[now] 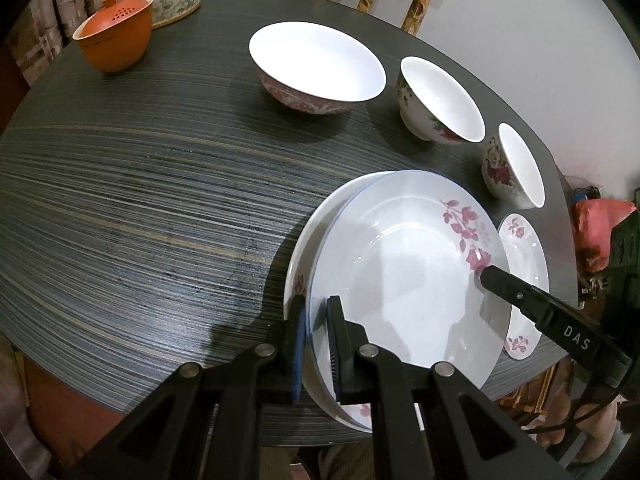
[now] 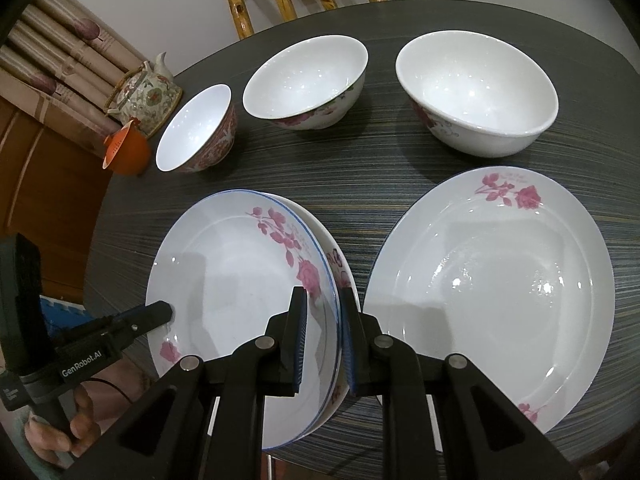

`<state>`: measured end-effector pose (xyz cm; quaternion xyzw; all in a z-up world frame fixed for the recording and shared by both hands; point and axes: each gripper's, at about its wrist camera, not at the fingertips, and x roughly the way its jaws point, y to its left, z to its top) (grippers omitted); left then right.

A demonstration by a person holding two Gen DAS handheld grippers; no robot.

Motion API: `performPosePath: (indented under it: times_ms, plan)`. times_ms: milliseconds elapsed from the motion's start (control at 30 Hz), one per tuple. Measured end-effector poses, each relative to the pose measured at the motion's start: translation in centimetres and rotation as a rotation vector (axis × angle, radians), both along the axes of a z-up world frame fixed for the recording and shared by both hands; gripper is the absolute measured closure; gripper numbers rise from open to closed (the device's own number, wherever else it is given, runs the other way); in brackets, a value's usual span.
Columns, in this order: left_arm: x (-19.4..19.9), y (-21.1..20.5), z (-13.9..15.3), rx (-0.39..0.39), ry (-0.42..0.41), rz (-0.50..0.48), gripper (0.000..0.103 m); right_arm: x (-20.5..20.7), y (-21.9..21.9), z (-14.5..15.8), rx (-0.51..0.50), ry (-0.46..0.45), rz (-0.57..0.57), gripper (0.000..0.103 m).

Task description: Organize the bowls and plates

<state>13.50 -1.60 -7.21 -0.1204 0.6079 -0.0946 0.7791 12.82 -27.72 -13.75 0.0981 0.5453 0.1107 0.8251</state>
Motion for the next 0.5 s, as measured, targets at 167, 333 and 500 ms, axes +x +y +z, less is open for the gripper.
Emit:
performPosePath:
  times_ms: [167, 333, 500]
  plan:
    - [0.02, -0.05, 0.11, 0.008, 0.002, -0.002, 0.093, -0.07, 0.39, 0.14, -0.024, -0.013, 0.014, 0.080]
    - [0.05, -0.50, 0.05, 0.032, 0.001, -0.014, 0.092, -0.16, 0.64, 0.26, -0.043, -0.020, 0.025, 0.079]
    - [0.16, -0.88, 0.07, 0.052, -0.001, -0.022, 0.092, -0.28, 0.78, 0.45, -0.064, -0.028, 0.033, 0.078]
